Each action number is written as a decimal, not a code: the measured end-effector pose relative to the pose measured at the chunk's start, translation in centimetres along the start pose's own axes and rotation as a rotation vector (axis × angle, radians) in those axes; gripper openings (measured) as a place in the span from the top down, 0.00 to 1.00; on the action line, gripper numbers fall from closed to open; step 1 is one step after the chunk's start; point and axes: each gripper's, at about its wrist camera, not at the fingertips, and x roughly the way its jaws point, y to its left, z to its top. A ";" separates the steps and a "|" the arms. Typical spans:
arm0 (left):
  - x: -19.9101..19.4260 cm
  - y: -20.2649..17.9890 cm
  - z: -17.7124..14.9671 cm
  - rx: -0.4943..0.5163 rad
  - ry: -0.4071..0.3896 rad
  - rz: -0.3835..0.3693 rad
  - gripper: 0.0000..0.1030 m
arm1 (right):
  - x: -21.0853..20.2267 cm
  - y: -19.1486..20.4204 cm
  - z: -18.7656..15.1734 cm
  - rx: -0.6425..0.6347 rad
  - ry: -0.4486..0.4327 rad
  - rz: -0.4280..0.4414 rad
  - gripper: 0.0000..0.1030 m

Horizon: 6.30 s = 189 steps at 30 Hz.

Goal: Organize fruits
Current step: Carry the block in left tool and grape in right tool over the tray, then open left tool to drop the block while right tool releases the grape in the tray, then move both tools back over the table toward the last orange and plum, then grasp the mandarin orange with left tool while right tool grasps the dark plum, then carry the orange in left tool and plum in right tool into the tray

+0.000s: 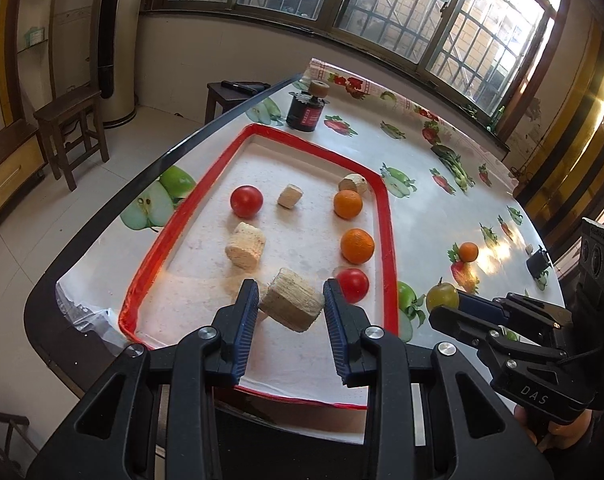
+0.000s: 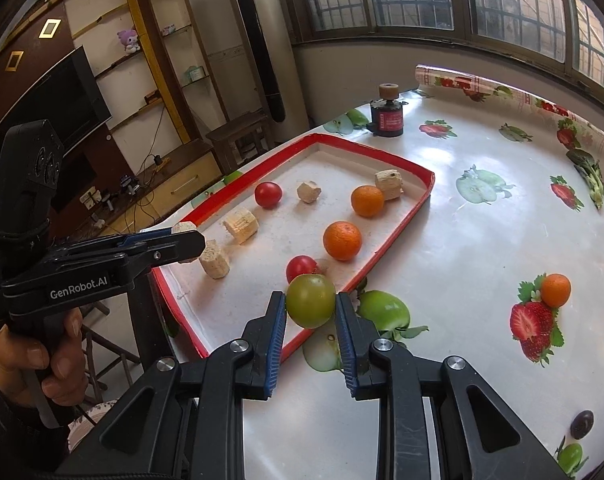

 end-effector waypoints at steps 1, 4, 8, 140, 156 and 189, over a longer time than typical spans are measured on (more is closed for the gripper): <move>-0.1 0.6 0.0 -0.010 -0.002 0.005 0.70 | 0.2 0.4 0.0 -0.006 0.004 0.005 0.76; -0.3 2.1 0.1 -0.037 -0.005 0.022 0.70 | 1.0 1.4 0.0 -0.024 0.020 0.027 0.76; 0.1 3.2 0.0 -0.052 0.005 0.038 0.70 | 2.4 2.6 -0.1 -0.043 0.046 0.042 0.76; 15.1 -25.8 -1.2 0.417 0.211 -0.128 0.70 | -10.0 -20.3 -12.0 0.377 -0.003 -0.282 0.74; 8.7 -21.0 -3.3 0.349 0.156 -0.101 0.69 | -9.6 -16.0 -9.6 0.308 -0.040 -0.225 0.74; 4.6 -12.2 -2.8 0.211 0.104 -0.030 0.69 | -4.2 -8.7 -3.2 0.148 -0.031 -0.119 0.74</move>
